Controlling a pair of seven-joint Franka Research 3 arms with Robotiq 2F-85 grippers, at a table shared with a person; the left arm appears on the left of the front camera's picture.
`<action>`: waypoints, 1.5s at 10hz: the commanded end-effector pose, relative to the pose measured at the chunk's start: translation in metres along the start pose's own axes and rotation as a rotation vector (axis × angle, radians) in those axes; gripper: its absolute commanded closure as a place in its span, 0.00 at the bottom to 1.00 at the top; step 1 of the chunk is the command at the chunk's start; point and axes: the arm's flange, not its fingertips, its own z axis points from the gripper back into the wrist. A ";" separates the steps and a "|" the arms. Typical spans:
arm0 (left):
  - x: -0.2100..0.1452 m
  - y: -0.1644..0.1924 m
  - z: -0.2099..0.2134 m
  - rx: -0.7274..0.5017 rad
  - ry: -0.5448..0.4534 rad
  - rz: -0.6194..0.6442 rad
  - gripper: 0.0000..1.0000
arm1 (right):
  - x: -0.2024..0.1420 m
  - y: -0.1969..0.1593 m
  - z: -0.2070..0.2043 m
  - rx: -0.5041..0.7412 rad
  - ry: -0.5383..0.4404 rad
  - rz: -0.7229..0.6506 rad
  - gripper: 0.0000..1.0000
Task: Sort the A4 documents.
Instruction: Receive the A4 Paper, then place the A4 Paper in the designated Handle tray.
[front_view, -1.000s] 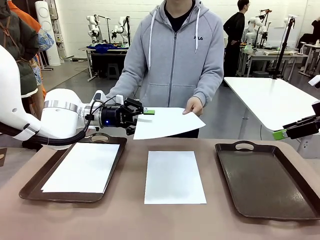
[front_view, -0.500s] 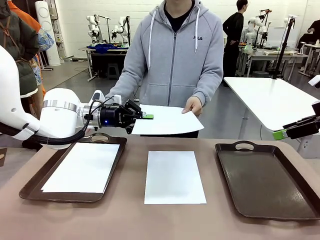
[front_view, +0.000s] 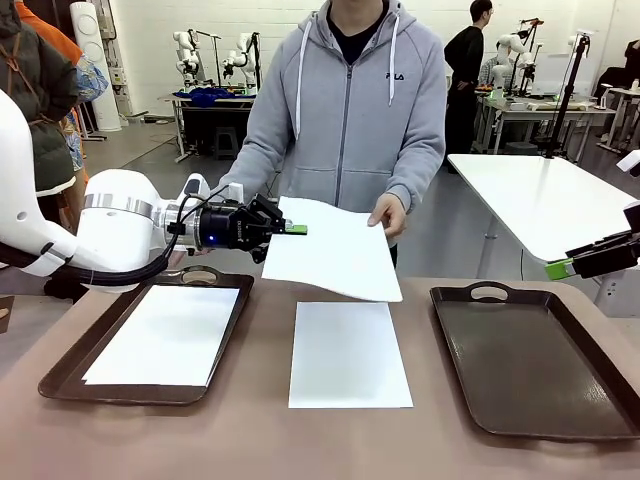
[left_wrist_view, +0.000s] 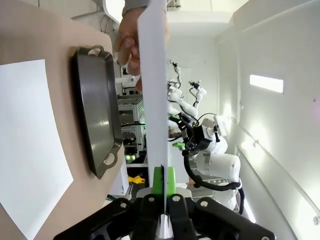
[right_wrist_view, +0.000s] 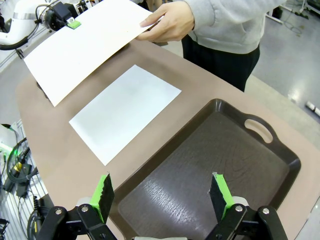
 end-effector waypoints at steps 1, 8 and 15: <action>0.000 0.004 0.000 -0.013 -0.017 0.014 1.00 | -0.001 -0.003 -0.004 0.020 -0.026 0.005 0.00; 0.000 0.004 0.000 -0.013 -0.017 0.014 1.00 | -0.001 -0.003 -0.004 0.020 -0.026 0.005 0.00; -0.002 -0.008 -0.005 0.056 0.108 -0.114 0.99 | -0.001 -0.003 -0.004 0.020 -0.026 0.005 0.00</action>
